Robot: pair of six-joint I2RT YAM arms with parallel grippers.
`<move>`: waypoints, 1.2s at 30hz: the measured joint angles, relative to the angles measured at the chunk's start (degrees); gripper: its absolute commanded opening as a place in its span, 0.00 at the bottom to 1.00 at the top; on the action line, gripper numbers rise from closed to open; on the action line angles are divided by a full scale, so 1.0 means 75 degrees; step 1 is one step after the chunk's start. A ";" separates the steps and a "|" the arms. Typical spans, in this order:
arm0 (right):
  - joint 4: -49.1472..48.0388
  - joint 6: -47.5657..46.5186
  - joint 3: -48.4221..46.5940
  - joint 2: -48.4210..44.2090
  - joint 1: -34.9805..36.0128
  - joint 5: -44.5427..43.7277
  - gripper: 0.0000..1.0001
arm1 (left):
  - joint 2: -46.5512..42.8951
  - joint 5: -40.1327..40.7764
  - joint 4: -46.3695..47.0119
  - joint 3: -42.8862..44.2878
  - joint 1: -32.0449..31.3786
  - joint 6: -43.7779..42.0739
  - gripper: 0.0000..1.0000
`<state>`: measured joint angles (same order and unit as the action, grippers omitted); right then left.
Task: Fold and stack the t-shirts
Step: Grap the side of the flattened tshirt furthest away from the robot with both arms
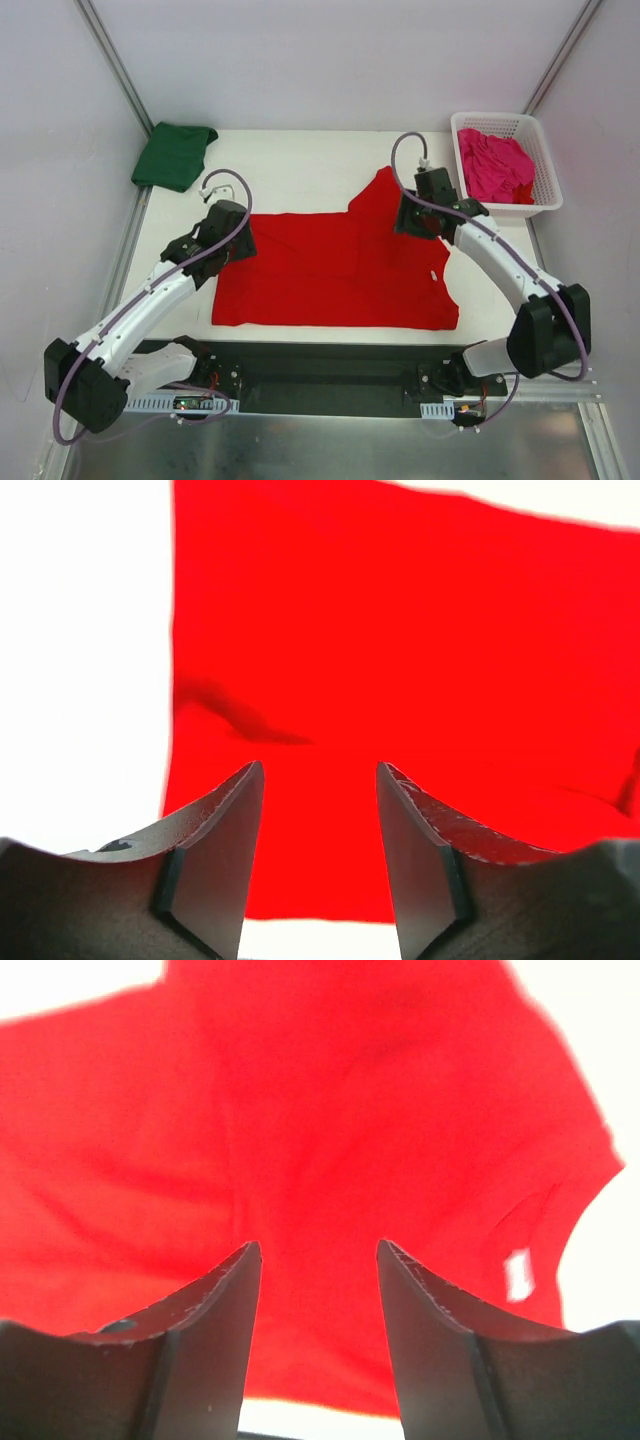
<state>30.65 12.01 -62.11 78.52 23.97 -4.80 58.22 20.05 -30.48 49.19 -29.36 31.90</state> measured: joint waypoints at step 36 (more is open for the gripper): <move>-0.1139 -0.1148 -0.6161 0.6831 -0.2512 0.4211 0.74 | 0.2999 -0.1288 0.2853 0.0842 0.2929 -0.1381 0.46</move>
<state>22.11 3.40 -108.31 129.75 5.13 26.79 80.71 10.39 -9.08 55.51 -7.40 21.54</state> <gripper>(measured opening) 0.734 0.467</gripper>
